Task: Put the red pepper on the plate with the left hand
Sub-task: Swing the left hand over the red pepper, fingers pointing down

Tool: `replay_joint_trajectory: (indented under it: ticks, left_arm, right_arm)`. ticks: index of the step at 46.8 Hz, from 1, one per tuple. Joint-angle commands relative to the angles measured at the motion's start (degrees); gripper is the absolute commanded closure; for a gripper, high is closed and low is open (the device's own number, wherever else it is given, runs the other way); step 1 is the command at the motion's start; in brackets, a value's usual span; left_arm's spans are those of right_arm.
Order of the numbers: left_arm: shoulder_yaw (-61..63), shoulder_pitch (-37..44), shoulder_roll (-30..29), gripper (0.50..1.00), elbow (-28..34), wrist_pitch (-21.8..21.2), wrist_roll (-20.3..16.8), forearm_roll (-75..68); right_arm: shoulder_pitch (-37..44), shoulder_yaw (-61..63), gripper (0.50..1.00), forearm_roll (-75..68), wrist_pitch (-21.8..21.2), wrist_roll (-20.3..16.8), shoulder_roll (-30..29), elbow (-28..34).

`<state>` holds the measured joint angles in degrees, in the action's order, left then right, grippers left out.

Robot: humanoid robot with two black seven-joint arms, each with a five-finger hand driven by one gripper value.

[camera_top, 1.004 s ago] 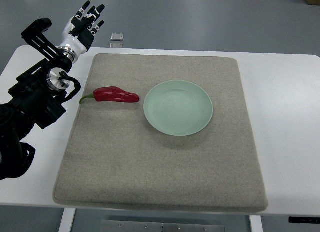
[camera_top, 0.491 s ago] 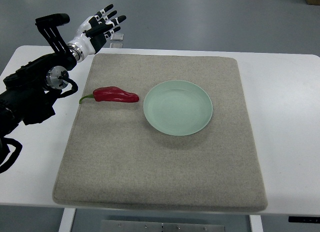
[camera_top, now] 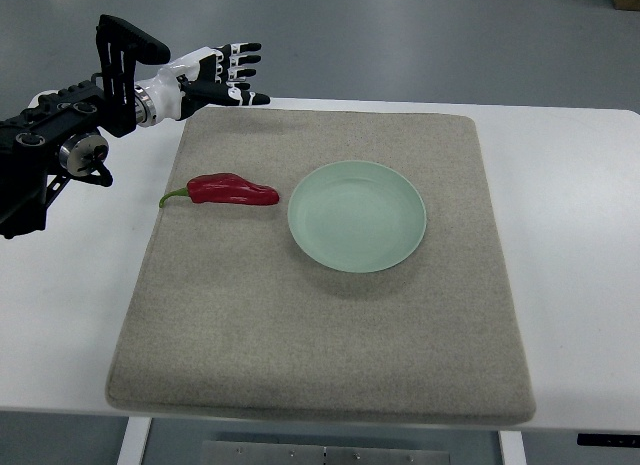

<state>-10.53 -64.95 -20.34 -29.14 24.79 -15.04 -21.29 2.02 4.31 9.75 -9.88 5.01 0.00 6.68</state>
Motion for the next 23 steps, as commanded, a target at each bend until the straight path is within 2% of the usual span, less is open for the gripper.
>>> replay_joint_trajectory:
  ticks: [1, 8, 23]
  left_arm:
    - [0.07, -1.40, -2.94, 0.510, -3.37, 2.80, 0.01, -6.03]
    - [4.55, -4.92, -6.37, 0.510, -7.59, 3.69, 0.45, -18.95]
    - [10.27, -7.91, -7.96, 0.510, -10.93, 8.26, 0.27, -28.27]
  right_arm:
    - [0.01, 0.00, 0.568, 0.00, -0.05, 0.00, 0.00, 0.00]
    - [0.01, 0.00, 0.568, 0.00, -0.05, 0.00, 0.00, 0.00]
    - [0.01, 0.00, 0.568, 0.00, -0.05, 0.00, 0.00, 0.00]
